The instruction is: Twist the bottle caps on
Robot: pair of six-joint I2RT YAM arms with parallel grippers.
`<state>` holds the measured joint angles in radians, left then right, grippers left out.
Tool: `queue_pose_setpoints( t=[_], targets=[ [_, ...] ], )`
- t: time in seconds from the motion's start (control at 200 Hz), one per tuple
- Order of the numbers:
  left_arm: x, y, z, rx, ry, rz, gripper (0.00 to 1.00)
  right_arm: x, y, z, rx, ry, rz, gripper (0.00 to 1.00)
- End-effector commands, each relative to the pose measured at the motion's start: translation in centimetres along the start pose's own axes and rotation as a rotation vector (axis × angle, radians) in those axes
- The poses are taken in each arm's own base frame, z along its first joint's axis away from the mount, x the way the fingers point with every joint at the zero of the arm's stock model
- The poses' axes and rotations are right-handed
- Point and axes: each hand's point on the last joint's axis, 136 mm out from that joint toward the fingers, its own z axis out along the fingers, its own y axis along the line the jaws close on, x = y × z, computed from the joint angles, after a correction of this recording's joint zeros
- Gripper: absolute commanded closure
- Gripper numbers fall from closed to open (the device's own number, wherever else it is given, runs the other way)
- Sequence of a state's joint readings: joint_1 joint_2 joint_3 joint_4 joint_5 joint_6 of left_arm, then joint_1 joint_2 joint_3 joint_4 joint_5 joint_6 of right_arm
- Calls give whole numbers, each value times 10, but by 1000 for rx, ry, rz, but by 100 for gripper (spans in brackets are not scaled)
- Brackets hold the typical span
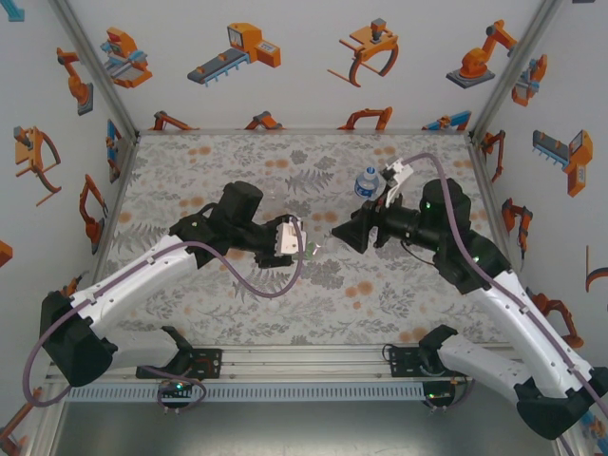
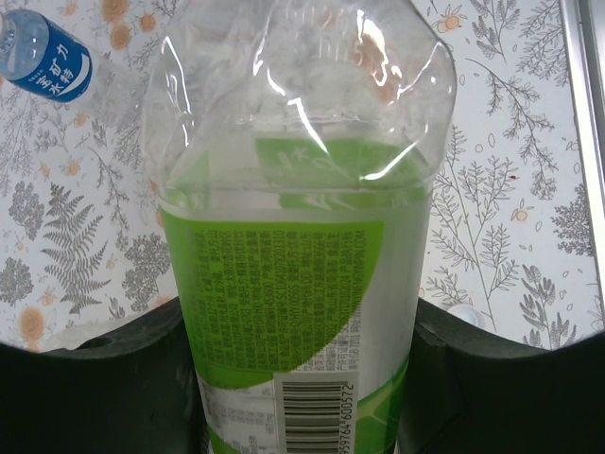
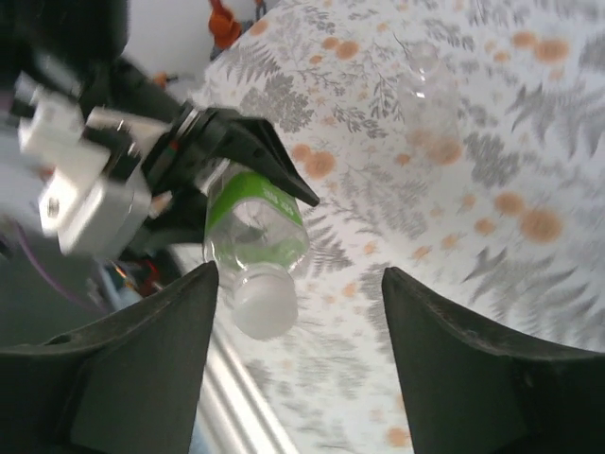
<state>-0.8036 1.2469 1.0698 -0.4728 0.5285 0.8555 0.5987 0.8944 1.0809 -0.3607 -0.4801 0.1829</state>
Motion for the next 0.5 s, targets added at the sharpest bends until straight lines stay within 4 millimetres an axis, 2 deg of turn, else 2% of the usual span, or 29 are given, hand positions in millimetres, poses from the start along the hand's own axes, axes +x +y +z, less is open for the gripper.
queue_pose_setpoints(
  t=[0.0, 0.11, 0.19, 0.496],
  targets=[
    [-10, -2, -5, 34, -37, 23, 100, 0, 39, -12, -202, -49, -454, 43],
    [-12, -3, -7, 38, -46, 24, 100, 16, 60, -22, -328, -75, -664, 49],
    [-13, -4, -7, 43, -52, 26, 100, 28, 69, -27, -391, -80, -771, 49],
    [-13, -2, -8, 37, -53, 19, 100, 42, 62, -11, -402, -59, -768, 48]
  ],
)
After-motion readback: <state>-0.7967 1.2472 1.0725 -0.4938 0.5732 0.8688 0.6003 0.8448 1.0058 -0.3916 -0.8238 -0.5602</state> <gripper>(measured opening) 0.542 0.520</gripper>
